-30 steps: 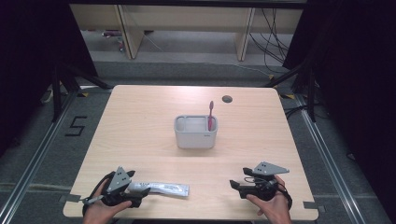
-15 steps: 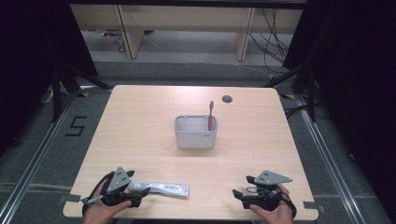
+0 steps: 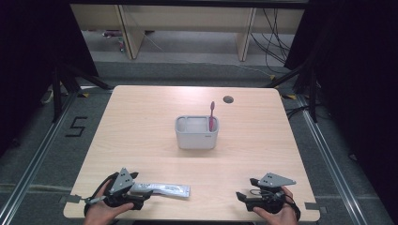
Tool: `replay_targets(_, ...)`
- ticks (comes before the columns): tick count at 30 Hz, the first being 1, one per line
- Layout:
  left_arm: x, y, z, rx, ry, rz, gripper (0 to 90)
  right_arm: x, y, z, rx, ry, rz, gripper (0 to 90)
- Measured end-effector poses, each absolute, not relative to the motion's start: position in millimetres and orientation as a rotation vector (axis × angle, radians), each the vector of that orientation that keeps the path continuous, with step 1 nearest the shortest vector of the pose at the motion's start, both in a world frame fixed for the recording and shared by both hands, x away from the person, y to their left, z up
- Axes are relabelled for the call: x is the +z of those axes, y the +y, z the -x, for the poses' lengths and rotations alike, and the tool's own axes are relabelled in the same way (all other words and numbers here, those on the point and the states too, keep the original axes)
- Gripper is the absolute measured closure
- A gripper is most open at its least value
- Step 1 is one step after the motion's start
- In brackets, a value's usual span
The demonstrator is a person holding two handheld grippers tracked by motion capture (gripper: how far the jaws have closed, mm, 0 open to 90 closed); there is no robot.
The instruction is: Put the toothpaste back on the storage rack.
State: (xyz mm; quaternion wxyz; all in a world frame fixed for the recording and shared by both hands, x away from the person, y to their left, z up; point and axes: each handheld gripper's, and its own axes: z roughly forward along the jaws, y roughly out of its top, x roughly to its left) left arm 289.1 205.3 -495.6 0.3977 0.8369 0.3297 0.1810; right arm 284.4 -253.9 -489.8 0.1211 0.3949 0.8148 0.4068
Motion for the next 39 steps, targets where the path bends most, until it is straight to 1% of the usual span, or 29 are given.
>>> replay_targets(6, -495.8, 201.2, -290.6, 0.427, 0.796, -2.162, 16.2, -489.1, -253.3, -284.0, 1.203, 2.384, -1.154, 24.8)
replay_targets(10, -490.3, 199.9, -292.2, 0.478, 0.73, -2.237, 16.2, -488.0, -251.8, -281.8, 1.2, 2.378, -1.186, 24.9)
replay_targets(11, -491.1, 197.9, -292.6, 0.471, 0.722, -2.212, 16.8, -487.8, -251.9, -281.8, 1.197, 2.377, -1.189, 24.9)
replay_targets(13, -487.5, 197.7, -294.6, 0.492, 0.677, -2.254, 18.7, -488.8, -251.1, -282.2, 1.215, 2.388, -1.199, 24.9)
replay_targets(14, -487.7, 195.7, -295.3, 0.484, 0.666, -2.245, 20.8, -489.3, -252.3, -283.7, 1.207, 2.386, -1.165, 25.0)
replay_targets(15, -486.2, 195.0, -296.0, 0.477, 0.654, -2.27, 21.9, -490.3, -252.7, -285.3, 1.223, 2.409, -1.151, 25.0)
replay_targets(20, -483.2, 187.0, -299.7, 0.461, 0.608, -2.345, 25.2, -487.4, -250.1, -280.6, 1.195, 2.395, -1.22, 25.2)
replay_targets(21, -483.8, 185.3, -300.7, 0.453, 0.597, -2.351, 25.5, -488.3, -251.7, -283.1, 1.201, 2.387, -1.163, 25.2)
replay_targets(24, -484.6, 181.7, -302.3, 0.433, 0.571, -2.399, 26.8, -488.4, -251.6, -282.5, 1.212, 2.392, -1.198, 25.3)
replay_targets(27, -485.3, 178.5, -304.1, 0.418, 0.554, -2.417, 30.2, -488.6, -251.7, -282.6, 1.212, 2.392, -1.201, 25.3)
replay_targets(31, -484.2, 174.5, -307.7, 0.395, 0.527, -2.458, 38.0, -487.4, -250.5, -281.6, 1.185, 2.396, -1.212, 25.5)
replay_targets(32, -484.2, 173.6, -309.0, 0.389, 0.525, -2.468, 39.3, -489.1, -251.0, -284.3, 1.2, 2.391, -1.151, 25.6)
replay_targets(35, -483.6, 171.0, -312.7, 0.377, 0.512, -2.492, 41.8, -488.8, -251.6, -284.8, 1.207, 2.425, -1.15, 25.7)
replay_targets(38, -482.3, 169.5, -313.5, 0.362, 0.507, -2.508, 44.4, -488.4, -250.8, -281.2, 1.193, 2.387, -1.22, 25.7)
replay_targets(39, -482.0, 169.2, -314.0, 0.356, 0.5, -2.52, 44.8, -489.2, -251.6, -282.9, 1.206, 2.395, -1.187, 25.7)
